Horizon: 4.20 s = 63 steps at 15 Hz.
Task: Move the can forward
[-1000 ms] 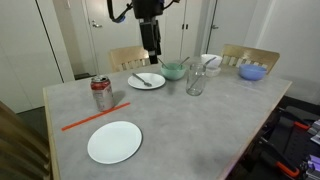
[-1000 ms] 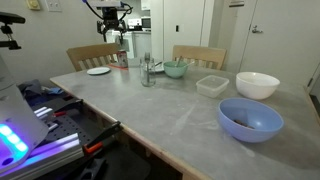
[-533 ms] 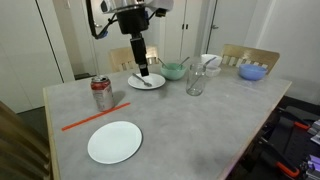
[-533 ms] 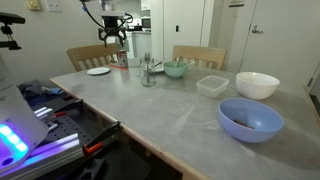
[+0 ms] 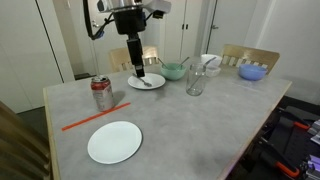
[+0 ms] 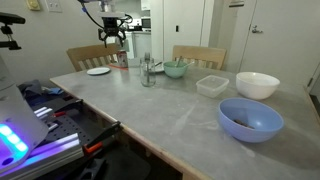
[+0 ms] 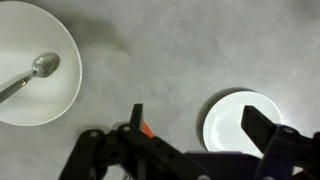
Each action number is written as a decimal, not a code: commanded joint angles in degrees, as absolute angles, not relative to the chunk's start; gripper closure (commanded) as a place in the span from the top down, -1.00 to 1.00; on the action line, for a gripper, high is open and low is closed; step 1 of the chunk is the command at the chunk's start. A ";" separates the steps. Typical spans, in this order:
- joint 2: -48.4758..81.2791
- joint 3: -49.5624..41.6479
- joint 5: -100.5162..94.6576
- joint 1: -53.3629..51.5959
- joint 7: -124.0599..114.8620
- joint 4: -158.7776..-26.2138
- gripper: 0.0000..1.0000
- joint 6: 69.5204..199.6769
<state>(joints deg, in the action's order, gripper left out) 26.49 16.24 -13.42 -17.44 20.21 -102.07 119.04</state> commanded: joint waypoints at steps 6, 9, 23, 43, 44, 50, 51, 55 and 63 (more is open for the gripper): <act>33.88 15.44 -16.97 -17.77 26.97 -95.42 1.00 126.04; 38.47 15.93 -16.71 -18.21 31.27 -88.84 1.00 122.86; 54.35 14.10 -18.98 -26.07 43.22 -61.64 1.00 111.72; 63.39 12.20 -19.04 -28.98 42.16 -47.29 0.19 109.60; 63.33 12.23 -19.01 -28.92 42.15 -47.25 0.02 109.63; 60.92 9.88 -19.64 -29.01 35.59 -48.62 -0.10 106.09; 59.89 9.78 -19.54 -28.60 35.19 -49.86 -0.10 105.79; 55.48 9.49 -18.68 -26.27 31.79 -55.33 -0.10 107.39; 43.02 10.24 -17.31 -19.69 22.51 -74.29 -0.10 110.78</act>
<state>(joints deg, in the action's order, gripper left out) 49.65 9.35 -18.71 -21.93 24.98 -63.03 107.55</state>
